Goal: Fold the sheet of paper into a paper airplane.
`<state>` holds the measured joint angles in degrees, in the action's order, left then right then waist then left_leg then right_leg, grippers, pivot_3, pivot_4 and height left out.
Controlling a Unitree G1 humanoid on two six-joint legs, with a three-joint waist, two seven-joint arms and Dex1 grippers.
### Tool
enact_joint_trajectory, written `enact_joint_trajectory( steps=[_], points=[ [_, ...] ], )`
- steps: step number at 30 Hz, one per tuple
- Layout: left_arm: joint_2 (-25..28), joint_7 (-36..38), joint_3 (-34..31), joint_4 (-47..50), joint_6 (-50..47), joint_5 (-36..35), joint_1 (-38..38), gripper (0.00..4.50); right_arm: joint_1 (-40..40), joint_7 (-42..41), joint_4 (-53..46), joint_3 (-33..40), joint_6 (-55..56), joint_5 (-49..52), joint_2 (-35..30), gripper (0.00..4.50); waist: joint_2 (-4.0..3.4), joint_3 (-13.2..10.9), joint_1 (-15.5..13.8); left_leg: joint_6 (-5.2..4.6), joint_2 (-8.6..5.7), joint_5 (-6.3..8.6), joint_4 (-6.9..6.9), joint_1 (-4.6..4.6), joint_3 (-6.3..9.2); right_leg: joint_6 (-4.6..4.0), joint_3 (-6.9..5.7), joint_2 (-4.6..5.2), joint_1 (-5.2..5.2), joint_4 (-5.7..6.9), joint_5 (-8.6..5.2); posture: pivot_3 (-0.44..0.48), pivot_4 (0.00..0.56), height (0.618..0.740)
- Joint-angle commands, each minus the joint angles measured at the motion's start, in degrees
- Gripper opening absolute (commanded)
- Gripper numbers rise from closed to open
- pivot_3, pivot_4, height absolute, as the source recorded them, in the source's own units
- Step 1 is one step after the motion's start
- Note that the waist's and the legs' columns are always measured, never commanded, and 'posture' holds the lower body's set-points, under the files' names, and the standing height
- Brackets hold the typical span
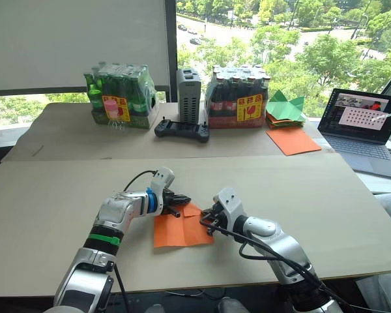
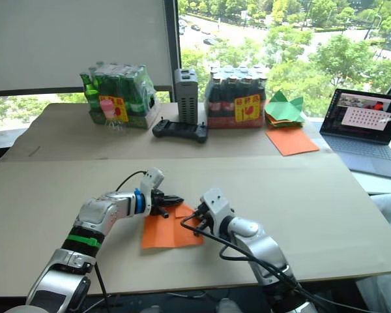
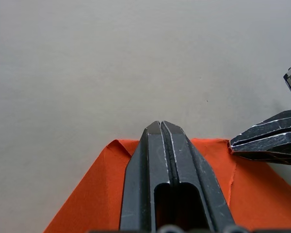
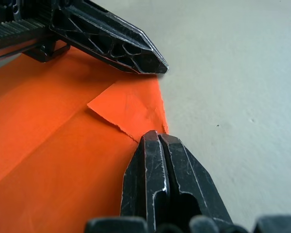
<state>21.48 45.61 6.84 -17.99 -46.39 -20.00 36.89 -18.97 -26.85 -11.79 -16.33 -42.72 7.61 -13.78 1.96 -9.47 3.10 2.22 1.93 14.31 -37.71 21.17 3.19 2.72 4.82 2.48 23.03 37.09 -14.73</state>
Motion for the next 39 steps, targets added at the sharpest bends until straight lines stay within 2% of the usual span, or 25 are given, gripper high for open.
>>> enact_joint_trajectory(
  steps=[1, 14, 28, 39],
  points=[
    [0.77, -1.47, 1.03, -1.64, -1.57, 2.14, -1.77, 0.00, -1.23, 1.87, 3.35, -0.29, -0.94, -1.51, 0.53, 0.05, 0.00, 0.00, 0.11, 0.00, 0.00, 0.00, 0.00, 0.00, 0.00, 0.00, 0.00, 0.00, 0.00, 0.00, 0.00, 0.000, 0.150, 0.740],
    [0.78, -2.66, -1.25, 0.95, -3.34, 0.81, -2.82, 0.00, -3.95, 0.22, 8.35, -5.11, 2.66, -3.20, 1.55, 0.05, -0.01, 0.00, 0.81, 0.00, 0.00, 0.00, 0.00, -0.01, 0.01, 0.01, 0.01, 0.00, 0.00, 0.00, 0.01, 0.000, 0.150, 0.740],
    [0.75, -5.47, -4.98, 5.85, -6.23, -0.99, -5.29, 0.00, -6.65, -1.40, 15.15, -6.81, 6.43, -4.75, 3.57, 0.05, -0.01, 0.00, 1.31, 0.00, 0.03, 0.00, 0.13, -0.05, -0.01, -0.02, 0.06, -0.04, 0.05, 0.00, 0.03, 0.000, 0.150, 0.740],
    [3.10, -8.60, -20.04, 13.91, -16.77, -12.22, -5.19, 0.00, -7.05, -2.74, 17.12, -7.37, 7.11, -6.40, 3.45, 0.05, -0.01, -0.01, 1.24, 0.00, 0.02, 0.00, 0.25, -0.03, 0.00, -0.03, 0.07, -0.03, 0.13, -0.04, 0.03, 0.000, 0.150, 0.740]
  ],
)
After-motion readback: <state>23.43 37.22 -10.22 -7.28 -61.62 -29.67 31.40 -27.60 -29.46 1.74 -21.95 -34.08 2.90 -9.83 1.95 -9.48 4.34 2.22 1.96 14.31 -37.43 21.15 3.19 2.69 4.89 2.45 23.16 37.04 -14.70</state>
